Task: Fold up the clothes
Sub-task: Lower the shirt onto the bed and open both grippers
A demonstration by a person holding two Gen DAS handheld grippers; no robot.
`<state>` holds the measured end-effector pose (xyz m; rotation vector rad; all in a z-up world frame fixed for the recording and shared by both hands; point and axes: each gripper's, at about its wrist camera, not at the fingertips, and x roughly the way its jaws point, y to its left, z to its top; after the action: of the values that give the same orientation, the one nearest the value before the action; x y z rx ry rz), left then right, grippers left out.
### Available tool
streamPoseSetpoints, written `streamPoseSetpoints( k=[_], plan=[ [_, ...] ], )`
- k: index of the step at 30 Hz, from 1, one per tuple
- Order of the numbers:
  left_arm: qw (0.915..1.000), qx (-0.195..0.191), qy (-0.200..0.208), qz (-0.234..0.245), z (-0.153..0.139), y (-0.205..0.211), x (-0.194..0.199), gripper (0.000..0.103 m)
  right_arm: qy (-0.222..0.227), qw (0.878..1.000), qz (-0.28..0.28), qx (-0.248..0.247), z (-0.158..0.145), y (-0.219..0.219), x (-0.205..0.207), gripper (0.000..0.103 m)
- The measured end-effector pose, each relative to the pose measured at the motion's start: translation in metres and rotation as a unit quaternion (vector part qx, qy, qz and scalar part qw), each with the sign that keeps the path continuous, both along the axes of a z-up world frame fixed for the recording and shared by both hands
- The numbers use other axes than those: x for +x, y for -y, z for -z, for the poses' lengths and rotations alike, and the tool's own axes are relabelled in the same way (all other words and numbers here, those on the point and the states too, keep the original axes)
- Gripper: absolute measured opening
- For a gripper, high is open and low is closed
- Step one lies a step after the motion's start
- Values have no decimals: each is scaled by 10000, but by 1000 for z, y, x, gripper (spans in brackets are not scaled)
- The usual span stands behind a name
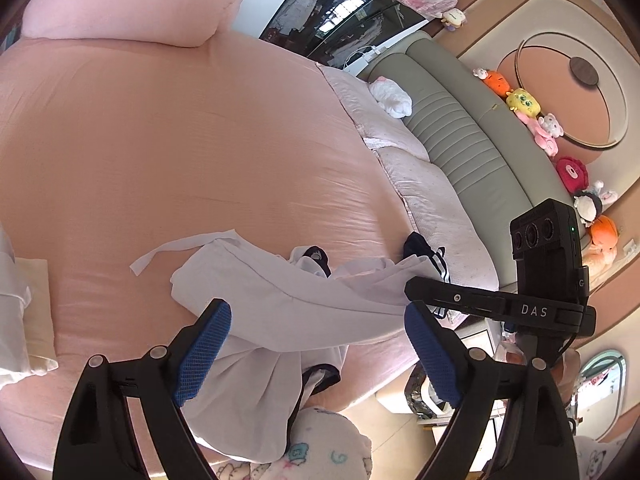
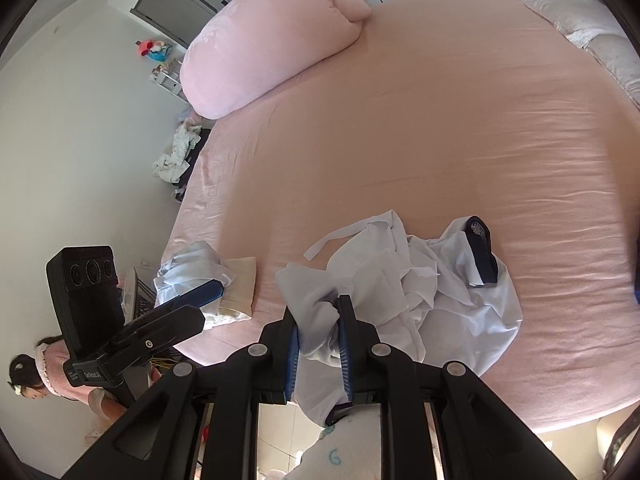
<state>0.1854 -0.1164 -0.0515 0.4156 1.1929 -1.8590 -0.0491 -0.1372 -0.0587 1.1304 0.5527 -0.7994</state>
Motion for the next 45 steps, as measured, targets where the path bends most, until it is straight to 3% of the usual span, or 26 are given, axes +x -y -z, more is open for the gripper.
streamPoseSetpoints(
  k=[5, 11, 13, 16, 23, 26, 27, 35, 45],
  plan=[
    [9991, -354, 199, 146, 0, -19, -27, 89, -7, 10000, 22, 26, -2, -3, -1, 17],
    [9948, -973, 90, 279, -3, -37, -57, 89, 80, 9997, -222, -53, -7, -10, 8, 18],
    [9944, -980, 270, 305, 2, -36, -65, 89, 64, 9992, -374, -116, -9, -12, 14, 17],
    [9945, -830, 558, 310, 12, -35, -72, 89, -37, 9986, -521, -77, -8, -12, 20, 17],
    [9974, -389, 552, 253, 31, -36, -64, 89, -245, 9993, -282, 81, -2, -13, -1, 19],
    [9984, -153, 501, 211, 42, -34, -66, 89, -395, 9990, -104, 166, 7, -12, -17, 40],
    [9986, -82, 476, 202, 46, -34, -67, 89, -444, 9988, -45, 194, 9, -12, -22, 41],
    [9970, 512, 532, 215, 77, -25, -84, 89, -483, 9953, 112, 834, 64, -7, -50, 42],
    [9911, 1310, 219, -101, 111, -18, -78, 89, -446, 9930, -169, 1084, 111, -9, -50, 43]
  ],
)
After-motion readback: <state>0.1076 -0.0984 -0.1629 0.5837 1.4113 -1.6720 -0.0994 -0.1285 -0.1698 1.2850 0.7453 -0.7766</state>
